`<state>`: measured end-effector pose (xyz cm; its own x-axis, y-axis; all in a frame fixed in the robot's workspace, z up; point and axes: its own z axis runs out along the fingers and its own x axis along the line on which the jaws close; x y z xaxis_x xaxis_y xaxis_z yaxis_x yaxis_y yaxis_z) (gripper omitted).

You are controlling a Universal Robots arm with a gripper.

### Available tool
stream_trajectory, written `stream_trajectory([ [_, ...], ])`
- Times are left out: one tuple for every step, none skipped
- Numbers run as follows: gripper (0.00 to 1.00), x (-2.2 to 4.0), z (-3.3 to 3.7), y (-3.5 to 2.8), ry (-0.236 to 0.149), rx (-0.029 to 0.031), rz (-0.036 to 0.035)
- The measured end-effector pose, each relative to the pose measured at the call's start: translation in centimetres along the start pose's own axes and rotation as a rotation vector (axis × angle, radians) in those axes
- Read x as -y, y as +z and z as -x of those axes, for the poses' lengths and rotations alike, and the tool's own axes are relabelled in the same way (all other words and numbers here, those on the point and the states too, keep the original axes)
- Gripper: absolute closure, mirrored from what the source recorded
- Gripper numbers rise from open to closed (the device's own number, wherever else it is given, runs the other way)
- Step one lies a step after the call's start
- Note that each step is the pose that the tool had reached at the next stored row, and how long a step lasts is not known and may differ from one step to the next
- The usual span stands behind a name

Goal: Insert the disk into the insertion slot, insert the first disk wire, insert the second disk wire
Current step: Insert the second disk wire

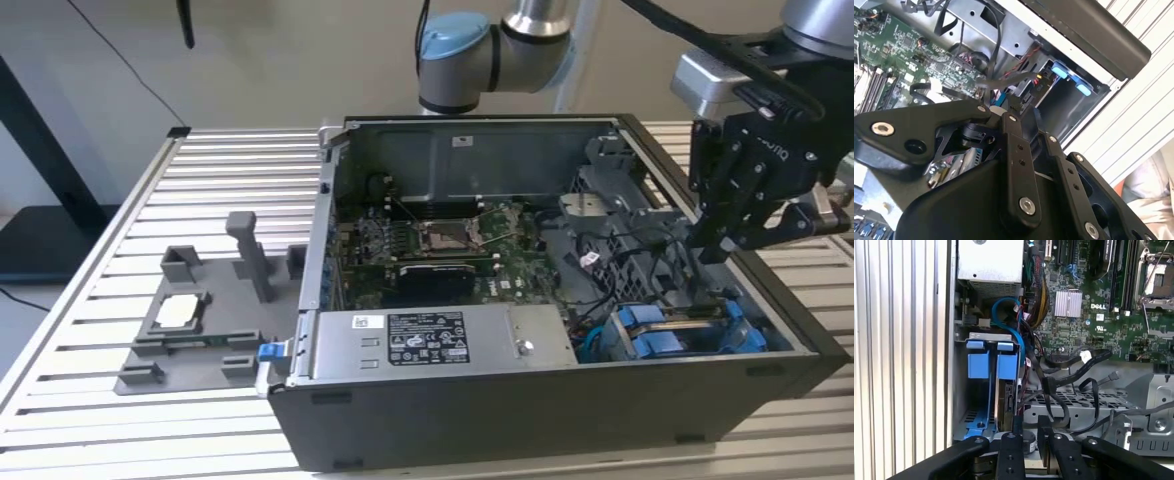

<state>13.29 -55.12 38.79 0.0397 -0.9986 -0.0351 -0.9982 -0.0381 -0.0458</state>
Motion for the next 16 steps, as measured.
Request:
stream_trajectory([
  [0.73, -0.11, 0.02, -0.04, 0.0, -0.0001, 0.0],
  [0.73, -0.23, 0.06, -0.07, 0.0, 0.0001, 0.0],
  [0.73, -0.34, 0.09, -0.12, -0.001, -0.0001, 0.0],
  [0.73, -0.45, 0.13, -0.16, -0.001, -0.0001, 0.0],
  [0.73, -0.58, 0.18, -0.19, -0.001, -0.0001, 0.0001],
  [0.73, -0.7, 0.22, -0.22, -0.002, -0.0001, 0.0001],
  [0.73, -0.81, 0.27, -0.23, -0.002, -0.0001, 0.0001],
  [0.73, -0.95, 0.31, -0.25, -0.002, 0.0001, 0.0001],
  [0.73, -1.07, 0.36, -0.26, -0.003, 0.0, 0.0001],
  [0.73, -1.2, 0.41, -0.28, -0.003, 0.0, 0.0001],
  [0.73, -1.32, 0.46, -0.29, -0.003, 0.0001, 0.0001],
  [0.73, -1.43, 0.51, -0.32, -0.004, 0.0001, 0.0001],
  [0.73, -1.55, 0.56, -0.34, -0.004, 0.0001, 0.0001],
  [0.73, -1.67, 0.62, -0.36, -0.004, 0.0001, 0.0001],
  [0.73, -1.8, 0.67, -0.38, -0.005, 0.0001, 0.0002],
  [0.73, -1.93, 0.72, -0.4, -0.005, 0.0, 0.0002],
])
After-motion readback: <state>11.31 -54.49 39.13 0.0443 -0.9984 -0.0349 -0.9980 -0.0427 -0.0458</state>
